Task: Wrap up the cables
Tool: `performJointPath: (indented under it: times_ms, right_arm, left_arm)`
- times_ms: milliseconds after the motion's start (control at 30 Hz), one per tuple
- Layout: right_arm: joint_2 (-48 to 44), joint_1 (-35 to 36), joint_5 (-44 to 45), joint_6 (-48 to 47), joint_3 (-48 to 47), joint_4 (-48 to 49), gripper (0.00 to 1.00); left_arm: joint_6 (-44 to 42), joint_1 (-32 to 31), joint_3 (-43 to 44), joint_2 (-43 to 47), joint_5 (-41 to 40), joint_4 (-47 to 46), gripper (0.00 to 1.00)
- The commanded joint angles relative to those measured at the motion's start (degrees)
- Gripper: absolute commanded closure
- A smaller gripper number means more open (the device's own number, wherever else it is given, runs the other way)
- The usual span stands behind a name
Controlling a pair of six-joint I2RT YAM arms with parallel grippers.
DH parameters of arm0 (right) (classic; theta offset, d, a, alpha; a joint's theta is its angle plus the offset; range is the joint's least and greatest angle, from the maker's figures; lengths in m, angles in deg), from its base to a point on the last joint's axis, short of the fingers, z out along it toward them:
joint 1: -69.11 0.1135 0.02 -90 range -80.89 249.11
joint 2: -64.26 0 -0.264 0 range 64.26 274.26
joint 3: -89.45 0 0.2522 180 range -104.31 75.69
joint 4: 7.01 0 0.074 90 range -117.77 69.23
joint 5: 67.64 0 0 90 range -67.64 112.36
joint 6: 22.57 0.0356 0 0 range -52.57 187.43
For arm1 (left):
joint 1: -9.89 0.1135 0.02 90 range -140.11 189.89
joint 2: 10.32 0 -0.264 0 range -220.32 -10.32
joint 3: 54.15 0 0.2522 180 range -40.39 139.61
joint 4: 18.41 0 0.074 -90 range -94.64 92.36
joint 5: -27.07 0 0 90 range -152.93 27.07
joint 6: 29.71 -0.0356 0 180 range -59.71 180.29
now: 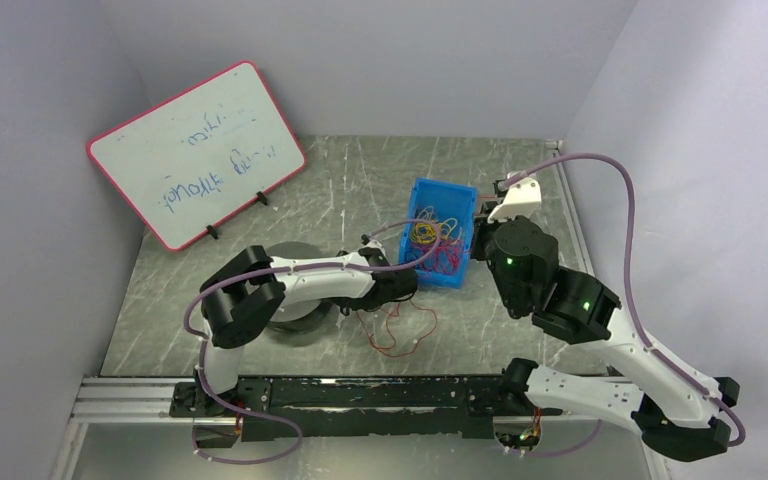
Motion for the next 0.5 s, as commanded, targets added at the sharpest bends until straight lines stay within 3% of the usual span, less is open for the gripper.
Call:
performJointPath:
  times_ms: [0,167,467]
  right_arm:
    - [-0.79,0.03,-0.04,0.04,0.49,1.51,1.00]
    - [-0.92,0.09,-0.04,-0.14,0.54,1.85,1.00]
    - [-0.52,0.06,-1.15,-1.00,0.63,3.28,1.00]
  left_arm:
    - [2.43,-0.35,2.47,2.54,-3.99,3.47,0.68]
    - [3.70,-0.35,3.52,5.33,-6.01,6.20,0.91]
    - [5.54,-0.44,7.33,11.90,-9.77,12.63,0.93]
